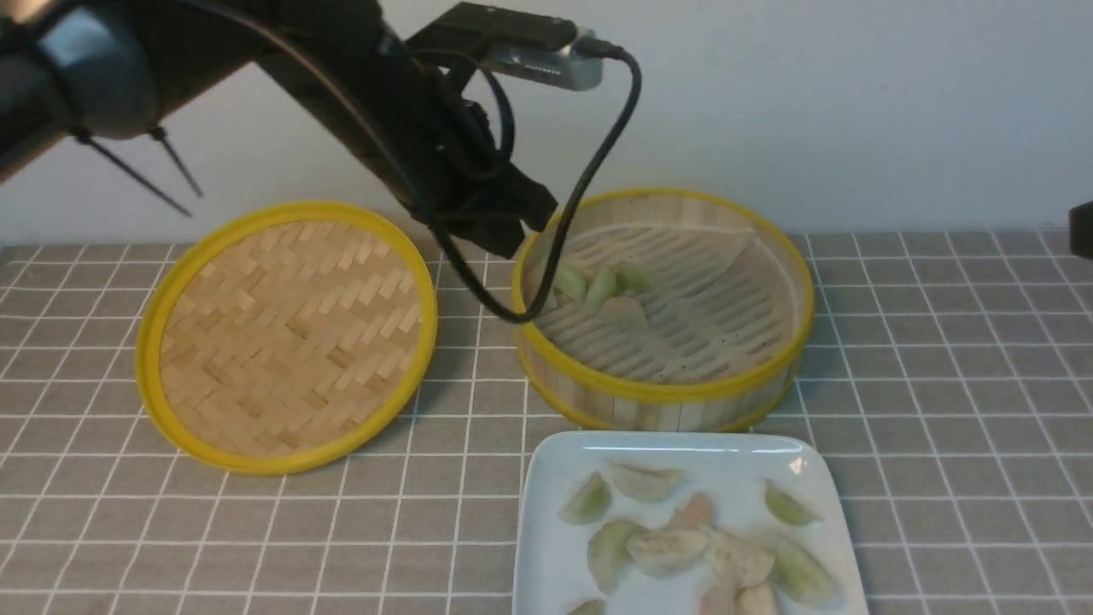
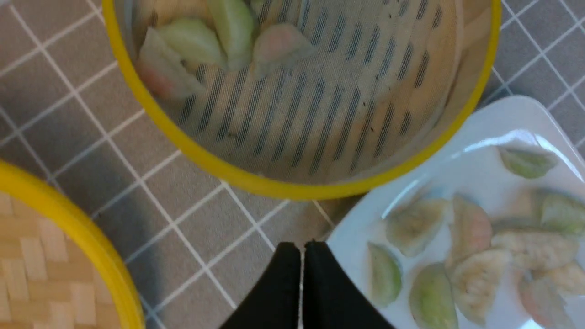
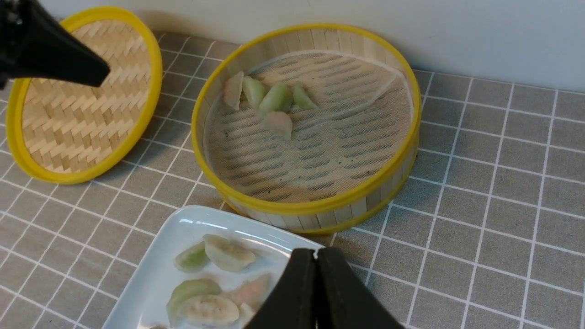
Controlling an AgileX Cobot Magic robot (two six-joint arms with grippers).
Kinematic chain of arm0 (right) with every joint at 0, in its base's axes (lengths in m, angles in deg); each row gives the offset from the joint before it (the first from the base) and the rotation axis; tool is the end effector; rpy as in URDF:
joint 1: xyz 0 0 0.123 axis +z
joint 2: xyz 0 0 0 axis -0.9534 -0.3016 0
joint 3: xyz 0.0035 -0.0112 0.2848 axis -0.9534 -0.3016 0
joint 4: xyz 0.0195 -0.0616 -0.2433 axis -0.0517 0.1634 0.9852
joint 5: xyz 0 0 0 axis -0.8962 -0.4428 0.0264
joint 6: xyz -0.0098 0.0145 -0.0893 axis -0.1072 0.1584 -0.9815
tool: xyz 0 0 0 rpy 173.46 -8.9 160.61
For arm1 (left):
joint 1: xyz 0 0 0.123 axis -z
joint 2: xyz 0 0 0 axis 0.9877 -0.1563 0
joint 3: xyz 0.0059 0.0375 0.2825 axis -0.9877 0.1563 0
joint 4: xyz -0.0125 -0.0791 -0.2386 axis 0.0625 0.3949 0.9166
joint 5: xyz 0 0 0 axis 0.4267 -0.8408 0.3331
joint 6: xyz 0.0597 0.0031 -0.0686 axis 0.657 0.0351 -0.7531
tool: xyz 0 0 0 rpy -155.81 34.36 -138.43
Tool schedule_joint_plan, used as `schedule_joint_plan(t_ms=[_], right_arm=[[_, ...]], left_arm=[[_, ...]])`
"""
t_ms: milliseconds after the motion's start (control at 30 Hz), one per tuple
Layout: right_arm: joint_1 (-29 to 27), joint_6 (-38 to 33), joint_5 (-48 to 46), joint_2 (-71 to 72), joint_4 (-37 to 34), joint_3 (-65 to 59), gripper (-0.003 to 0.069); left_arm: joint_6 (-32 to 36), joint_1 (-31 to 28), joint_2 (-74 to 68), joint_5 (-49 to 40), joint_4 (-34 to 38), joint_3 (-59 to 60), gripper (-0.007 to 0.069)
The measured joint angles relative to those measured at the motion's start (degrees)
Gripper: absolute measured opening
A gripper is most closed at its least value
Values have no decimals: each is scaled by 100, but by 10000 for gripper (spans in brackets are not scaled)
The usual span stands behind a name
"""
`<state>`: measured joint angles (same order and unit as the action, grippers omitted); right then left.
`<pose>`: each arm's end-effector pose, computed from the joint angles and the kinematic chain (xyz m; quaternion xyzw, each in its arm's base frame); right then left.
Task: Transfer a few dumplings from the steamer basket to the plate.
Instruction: Use the left arm to grab a dumpling from the steamer
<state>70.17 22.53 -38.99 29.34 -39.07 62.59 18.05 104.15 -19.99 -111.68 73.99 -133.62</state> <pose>0.1719 0.0327 0.3927 -0.1085 0.8954 0.1804 0.3924 0.3830 -0.1899 0.3218 0.2970 0.9105 -0.1597 0.2394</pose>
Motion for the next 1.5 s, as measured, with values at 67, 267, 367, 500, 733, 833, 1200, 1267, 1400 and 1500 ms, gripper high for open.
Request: schedule_joint_plan(t_ms=[67,267,367,500,733,833,1200,1267,1400,1500], right_arm=[[0,72,0,0,0,-6,-10],[0,140,0,0,0,-6,-10],[0,165,0,0,5,-6,-10],[0,212,0,0,11,-6,-10],[0,246,7,0,28,-6,-10],[0,253,51,0,28,-6,-10],[0,266,81,0,34,-6,-10],[0,271,81,0,34,-6,-10],[0,271,35,0,34,-6,-10],[0,271,13,0,34,-6,-10]], left_arm=[[12,6,-462,-21,-5,-527,-5],[206,12,-1616,-173,-127,-1746,38],[249,12,-2197,-173,-186,-2304,127],[364,24,-2690,-89,-192,-2695,293],[560,152,-3018,486,-211,-2779,464],[607,252,-3174,748,-205,-2779,479],[203,318,-3403,1060,-612,-2835,387],[139,318,-3432,1060,-675,-2841,378],[-274,318,-3432,1055,-737,-2841,361],[-655,318,-3432,1055,-764,-2852,350]])
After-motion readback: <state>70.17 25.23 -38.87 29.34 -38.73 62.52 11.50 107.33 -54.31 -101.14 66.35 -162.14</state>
